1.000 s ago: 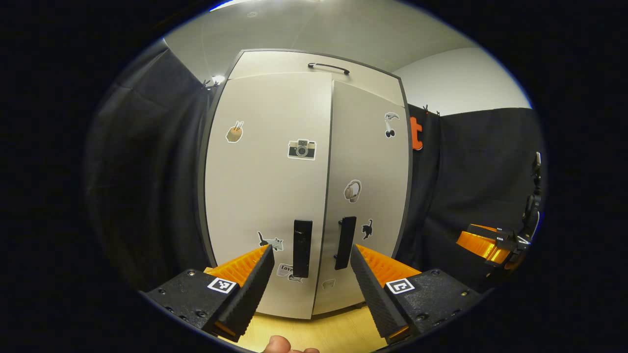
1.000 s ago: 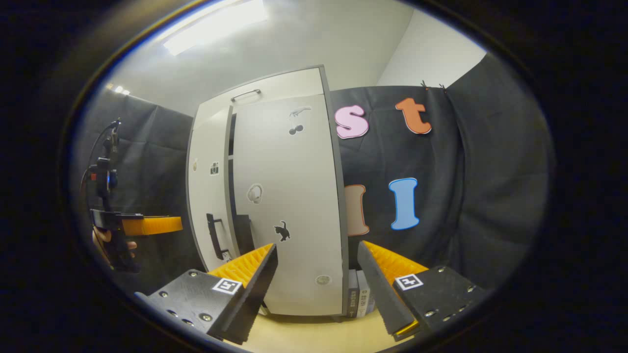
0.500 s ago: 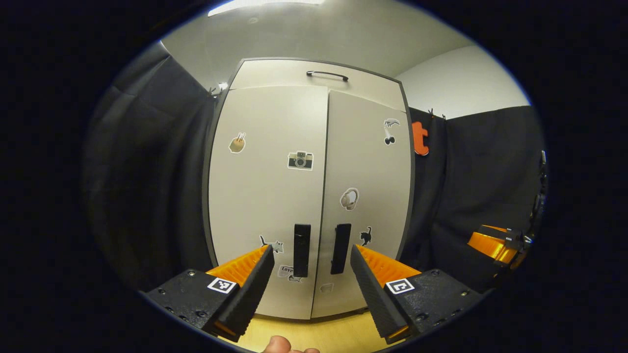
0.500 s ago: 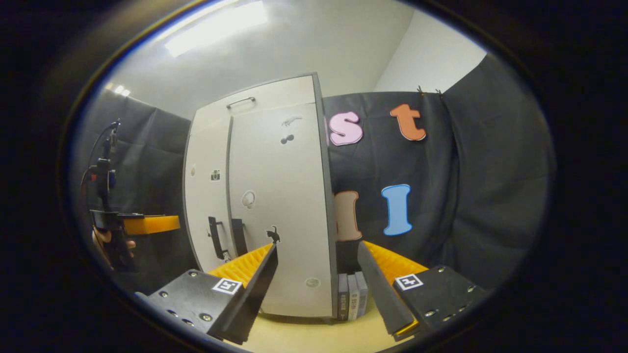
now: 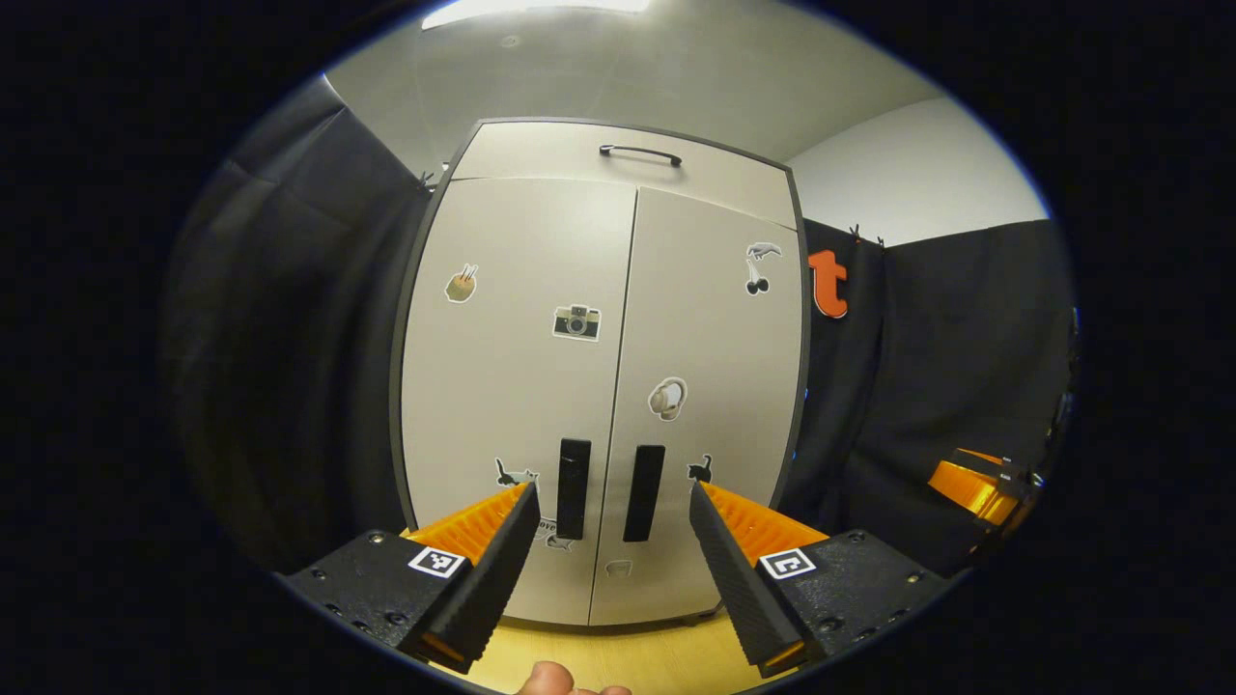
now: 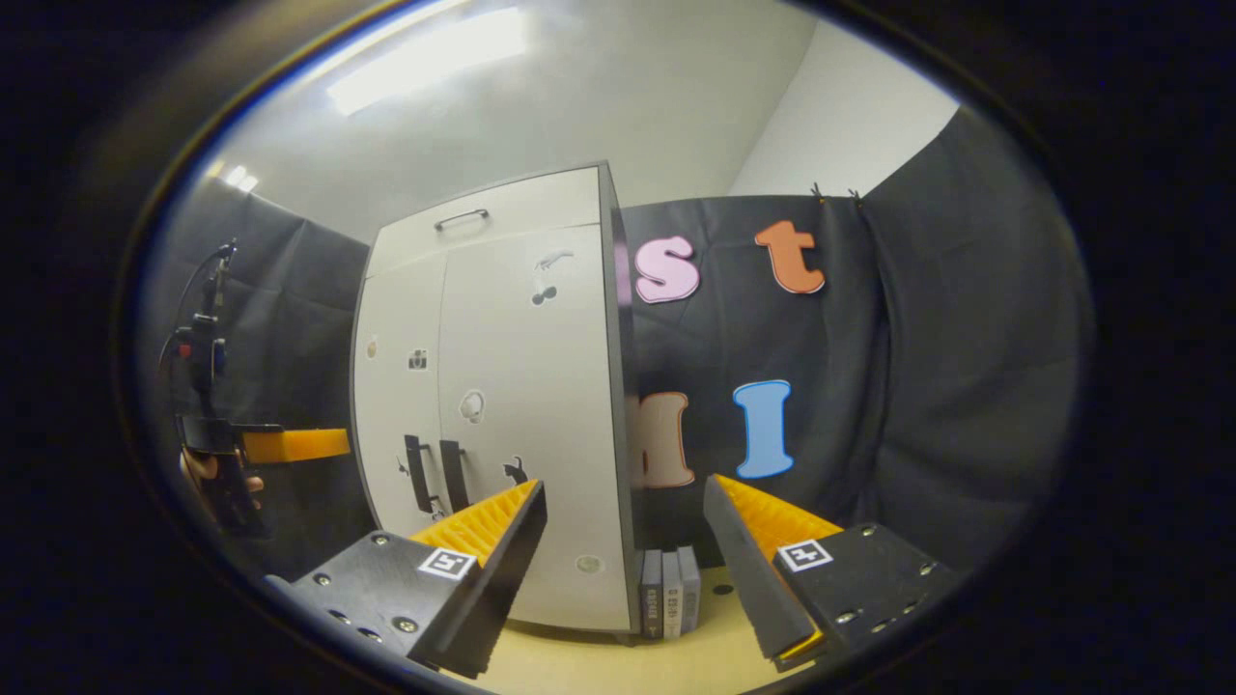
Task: Grab one shoe with the right hand and put it into the shoe cabinet, grab the other shoe with the left hand and put it into the shoe cabinet; then close the right door with the right hand and the left door with the left hand.
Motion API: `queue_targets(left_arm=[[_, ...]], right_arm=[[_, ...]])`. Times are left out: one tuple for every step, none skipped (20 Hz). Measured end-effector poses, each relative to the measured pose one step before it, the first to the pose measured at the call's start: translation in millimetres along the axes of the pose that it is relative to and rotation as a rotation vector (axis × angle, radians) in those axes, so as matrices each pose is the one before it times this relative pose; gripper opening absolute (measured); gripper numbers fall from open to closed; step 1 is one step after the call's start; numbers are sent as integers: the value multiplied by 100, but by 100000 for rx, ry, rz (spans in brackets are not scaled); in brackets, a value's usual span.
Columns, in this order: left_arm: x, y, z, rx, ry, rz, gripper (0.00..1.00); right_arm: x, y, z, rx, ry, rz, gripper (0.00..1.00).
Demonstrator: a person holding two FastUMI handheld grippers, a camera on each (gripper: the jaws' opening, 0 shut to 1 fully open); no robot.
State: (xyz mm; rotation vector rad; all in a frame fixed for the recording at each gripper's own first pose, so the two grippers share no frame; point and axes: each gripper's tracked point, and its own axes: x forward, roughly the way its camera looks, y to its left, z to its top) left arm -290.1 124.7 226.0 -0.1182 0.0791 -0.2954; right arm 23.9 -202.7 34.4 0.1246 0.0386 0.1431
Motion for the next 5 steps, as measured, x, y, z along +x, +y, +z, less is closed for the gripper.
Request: queue_targets(left_arm=[[-99,-105,-34,-83,70,198,95],[-65,-57,56,67,-90,211,95],[-7,-71,17,41,-56,278,95],[-132,-35,29,-31,-61,179,95],[-149,34,6,-58,-43,252,95]], right_arm=[[-106,-113,37,-11,-51,38,98],[-125,-115,-9,11,23,121,98],[2,-30,24,89,-97,181,98],[-27,-34,64,59,-121,235,98],[12,14,122,17,-206,181,98]])
